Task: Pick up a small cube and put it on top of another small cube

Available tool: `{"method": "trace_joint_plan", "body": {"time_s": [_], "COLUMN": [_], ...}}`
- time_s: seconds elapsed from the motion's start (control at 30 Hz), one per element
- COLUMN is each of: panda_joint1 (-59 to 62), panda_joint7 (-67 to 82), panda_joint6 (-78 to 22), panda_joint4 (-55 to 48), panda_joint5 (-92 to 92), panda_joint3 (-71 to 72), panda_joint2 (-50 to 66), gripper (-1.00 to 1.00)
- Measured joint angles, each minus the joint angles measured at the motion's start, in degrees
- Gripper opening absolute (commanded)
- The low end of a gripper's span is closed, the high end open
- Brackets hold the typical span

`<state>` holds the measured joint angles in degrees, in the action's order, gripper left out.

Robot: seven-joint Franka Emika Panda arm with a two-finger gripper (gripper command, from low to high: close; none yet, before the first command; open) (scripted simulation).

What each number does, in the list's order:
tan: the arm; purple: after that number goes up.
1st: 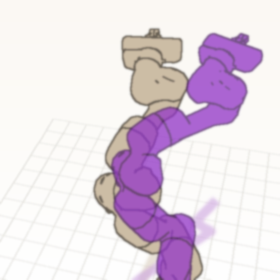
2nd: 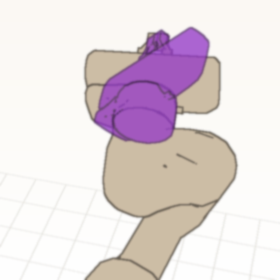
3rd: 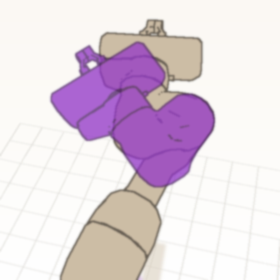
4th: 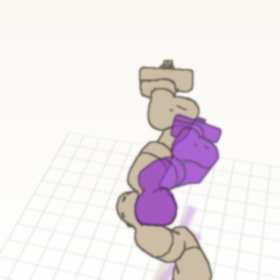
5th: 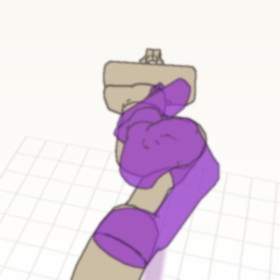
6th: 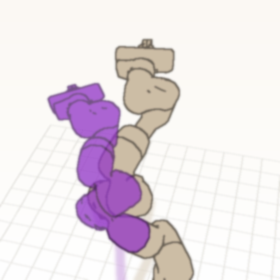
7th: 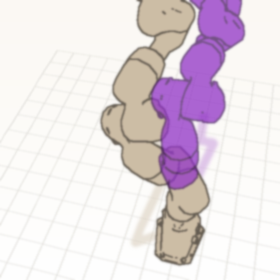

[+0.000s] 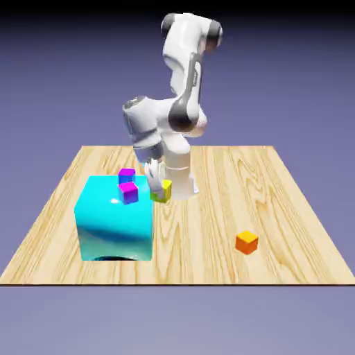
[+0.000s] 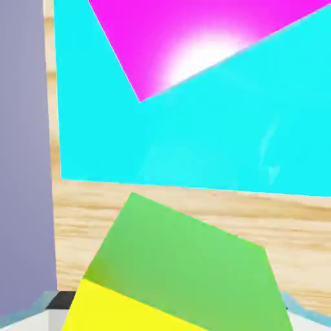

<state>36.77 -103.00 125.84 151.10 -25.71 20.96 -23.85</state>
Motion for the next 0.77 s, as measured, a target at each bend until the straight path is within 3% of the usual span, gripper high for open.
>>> {"method": "trace_joint_plan", "body": {"time_s": [0.23, 0.33, 0.4, 0.53, 0.57, 0.63, 0.77], "panda_joint1": [-1.9, 4.3, 4.8, 3.4, 3.1, 3.1, 4.5], "panda_joint7": [-14.3, -18.4, -18.7, -17.4, -17.2, -17.2, -18.5], "panda_joint6": [-13.7, -15.1, -15.2, -5.3, -3.5, -3.5, -13.5], "panda_joint4": [-1.6, -0.2, -0.1, 6.2, 7.3, 7.3, 1.0], "panda_joint5": [13.9, 9.5, 9.1, 6.7, 6.3, 6.3, 8.7], "panda_joint3": [-14.3, -18.4, -18.7, -17.3, -17.0, -17.0, -18.4], "panda_joint2": [-10.9, -13.8, -14.0, -10.4, -9.8, -9.8, -13.3], "gripper": [-1.0, -1.0, -1.0, -1.0, 1.0, 1.0, 1.0]}}
